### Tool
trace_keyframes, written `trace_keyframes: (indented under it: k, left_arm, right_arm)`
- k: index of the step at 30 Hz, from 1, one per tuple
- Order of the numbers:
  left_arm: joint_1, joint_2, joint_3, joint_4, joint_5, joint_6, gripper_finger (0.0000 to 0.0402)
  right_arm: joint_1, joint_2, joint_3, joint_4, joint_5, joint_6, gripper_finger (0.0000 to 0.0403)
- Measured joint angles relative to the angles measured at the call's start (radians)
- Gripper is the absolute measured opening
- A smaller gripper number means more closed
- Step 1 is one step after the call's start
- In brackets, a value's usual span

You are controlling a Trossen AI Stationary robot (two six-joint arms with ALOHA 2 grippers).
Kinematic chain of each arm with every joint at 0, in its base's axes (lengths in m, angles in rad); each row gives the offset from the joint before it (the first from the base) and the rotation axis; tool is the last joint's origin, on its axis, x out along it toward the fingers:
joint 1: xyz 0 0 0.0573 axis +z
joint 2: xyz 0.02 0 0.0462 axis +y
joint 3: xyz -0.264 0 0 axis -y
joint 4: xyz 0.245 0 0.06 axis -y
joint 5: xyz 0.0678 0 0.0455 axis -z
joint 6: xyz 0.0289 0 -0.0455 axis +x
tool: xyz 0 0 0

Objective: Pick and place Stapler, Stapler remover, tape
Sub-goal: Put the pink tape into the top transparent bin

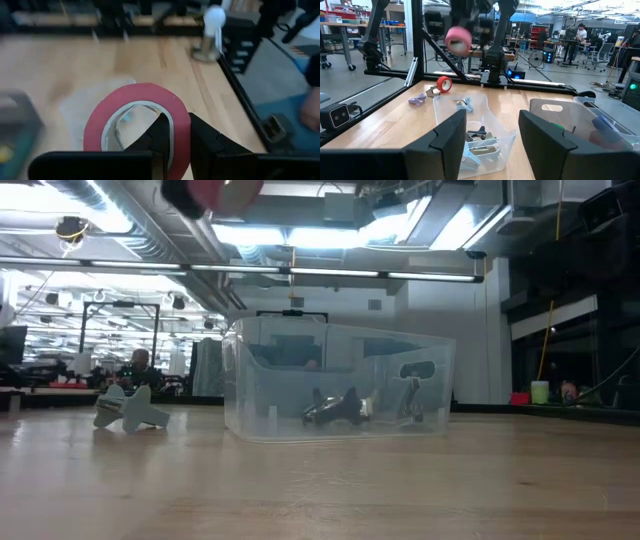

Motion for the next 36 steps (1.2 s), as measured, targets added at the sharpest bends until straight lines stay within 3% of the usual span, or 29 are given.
trace_keyframes:
  k: [6,14,22,29,36]
  left_arm:
    - [0.051,-0.032,0.000,0.103,-0.033,0.195,0.0038]
    - [0.148,-0.025,0.000,0.195,-0.034,0.333,0.0040]
    - [0.255,-0.026,0.000,0.273,-0.031,0.350,0.0039]
    - [0.330,-0.026,0.000,0.321,0.064,0.344,0.0039]
    - [0.409,-0.026,0.000,0.359,0.068,0.344,0.0041]
  right_arm:
    - [0.000,0.000,0.000,0.000,0.000,0.000,0.0188]
    - [0.000,0.000,0.000,0.000,0.000,0.000,0.0188]
    - [0.000,0.000,0.000,0.000,0.000,0.000,0.0188]
    - [0.000,0.000,0.000,0.000,0.000,0.000,0.0188]
    - [0.000,0.000,0.000,0.000,0.000,0.000,0.0188]
